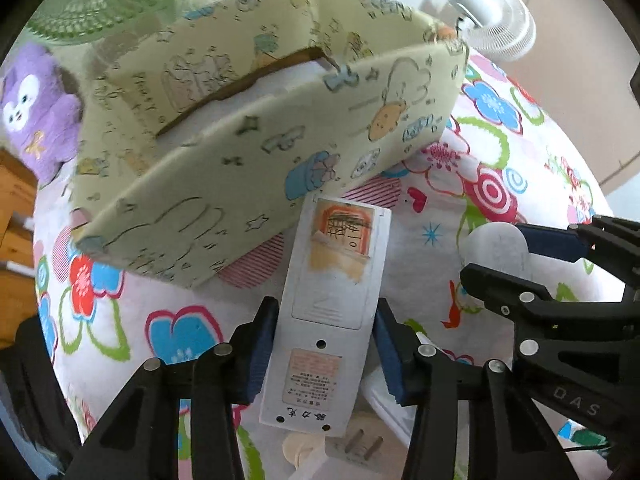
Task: Organize rigid objects
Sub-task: 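Carry the white device with the left tool while the right tool carries the round case into the green box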
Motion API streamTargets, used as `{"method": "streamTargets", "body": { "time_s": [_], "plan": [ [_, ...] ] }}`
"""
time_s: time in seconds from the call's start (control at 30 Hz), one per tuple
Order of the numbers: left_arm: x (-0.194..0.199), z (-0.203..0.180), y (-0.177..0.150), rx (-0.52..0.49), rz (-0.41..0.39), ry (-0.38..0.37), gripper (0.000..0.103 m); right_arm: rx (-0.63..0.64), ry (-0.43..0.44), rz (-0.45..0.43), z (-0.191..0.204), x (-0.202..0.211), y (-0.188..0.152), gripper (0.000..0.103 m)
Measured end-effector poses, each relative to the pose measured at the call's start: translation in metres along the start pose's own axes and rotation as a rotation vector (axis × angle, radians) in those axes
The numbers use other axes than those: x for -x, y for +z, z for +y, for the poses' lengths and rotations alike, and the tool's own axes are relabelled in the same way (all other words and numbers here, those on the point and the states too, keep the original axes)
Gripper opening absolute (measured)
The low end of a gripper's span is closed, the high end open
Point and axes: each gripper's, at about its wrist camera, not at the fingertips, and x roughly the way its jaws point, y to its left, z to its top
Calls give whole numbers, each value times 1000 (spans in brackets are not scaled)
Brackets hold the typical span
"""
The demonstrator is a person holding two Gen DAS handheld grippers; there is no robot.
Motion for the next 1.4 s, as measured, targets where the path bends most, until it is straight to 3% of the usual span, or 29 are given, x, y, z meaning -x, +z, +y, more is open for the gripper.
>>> {"method": "streamTargets", "body": {
  "time_s": [0.5,1.4],
  "plan": [
    [48,16,-21,142,-78,47,45,84,24,-71,16,45,0,54],
    [132,21,-6,305,-218,120,45,173,35,-201,31,131,22,54]
  ]
}}
